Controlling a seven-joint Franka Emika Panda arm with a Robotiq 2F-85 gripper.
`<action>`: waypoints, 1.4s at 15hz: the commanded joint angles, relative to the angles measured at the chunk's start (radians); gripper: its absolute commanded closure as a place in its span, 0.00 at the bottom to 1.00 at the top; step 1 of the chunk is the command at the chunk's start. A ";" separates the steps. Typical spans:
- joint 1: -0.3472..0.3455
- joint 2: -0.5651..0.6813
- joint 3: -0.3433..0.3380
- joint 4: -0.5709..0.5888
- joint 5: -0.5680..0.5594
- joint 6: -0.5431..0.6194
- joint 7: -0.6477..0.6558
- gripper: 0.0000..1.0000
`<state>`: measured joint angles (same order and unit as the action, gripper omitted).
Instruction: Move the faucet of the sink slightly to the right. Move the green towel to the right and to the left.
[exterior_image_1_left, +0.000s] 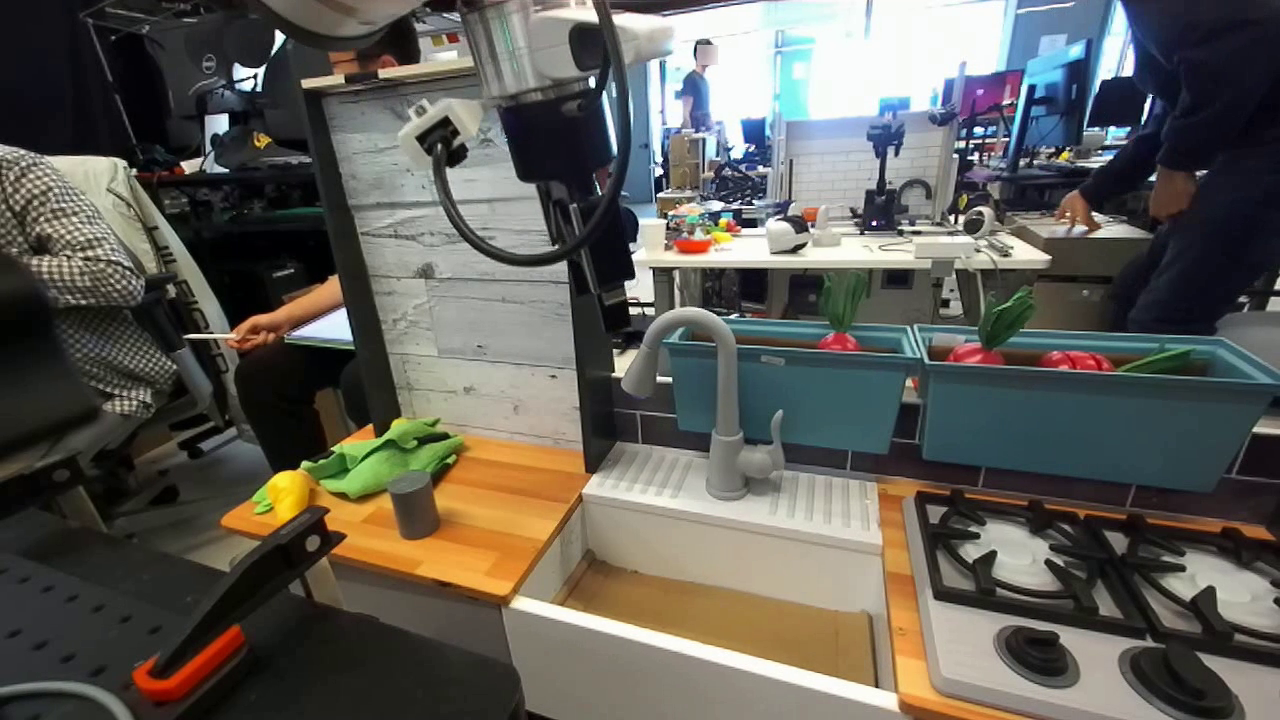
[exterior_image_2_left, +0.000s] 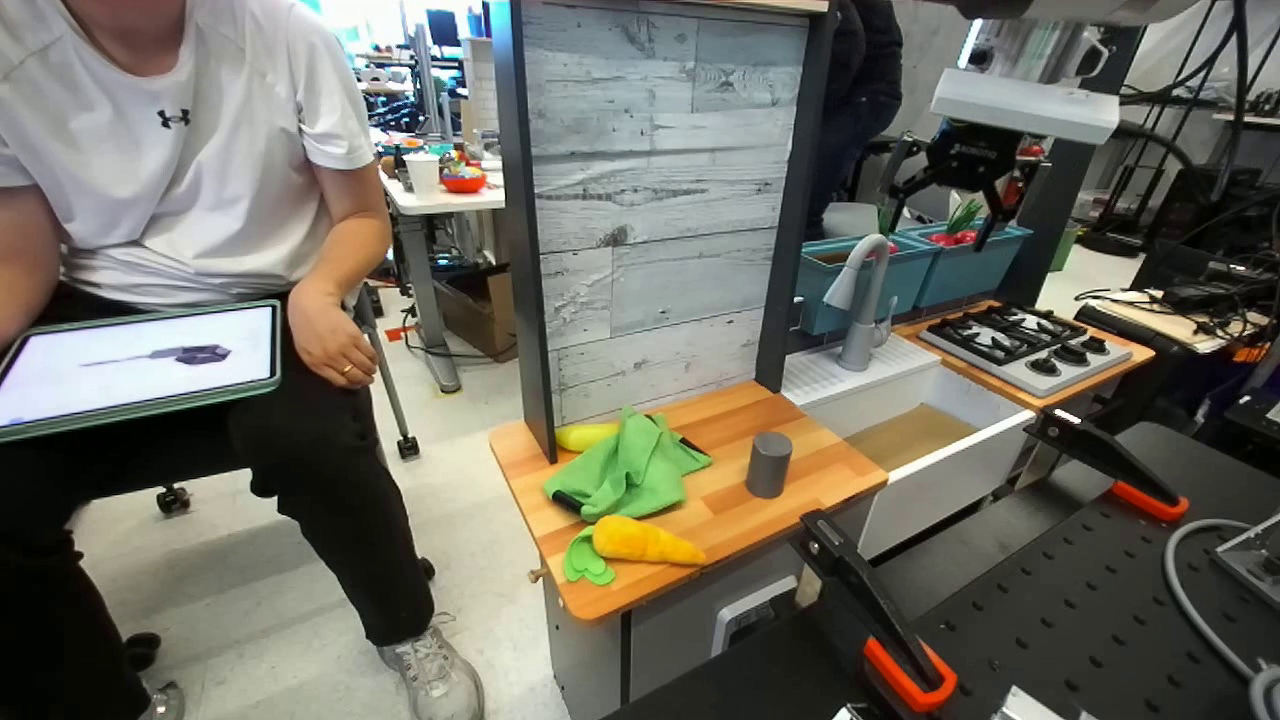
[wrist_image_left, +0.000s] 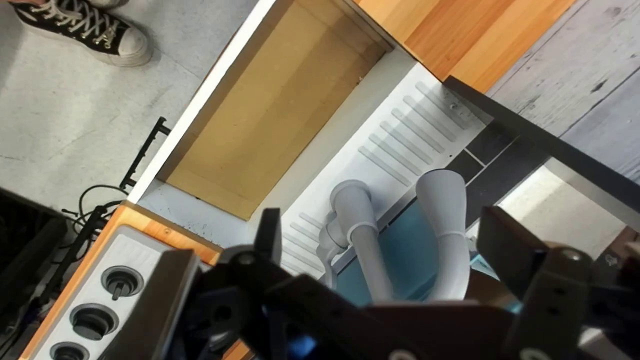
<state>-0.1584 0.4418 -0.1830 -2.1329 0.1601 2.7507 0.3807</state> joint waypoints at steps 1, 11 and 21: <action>-0.012 0.092 0.036 0.107 0.086 0.006 -0.003 0.00; 0.000 0.263 0.017 0.319 0.094 -0.013 0.052 0.00; -0.007 0.351 0.013 0.411 0.084 -0.020 0.042 0.40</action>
<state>-0.1587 0.7617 -0.1694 -1.7693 0.2279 2.7487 0.4393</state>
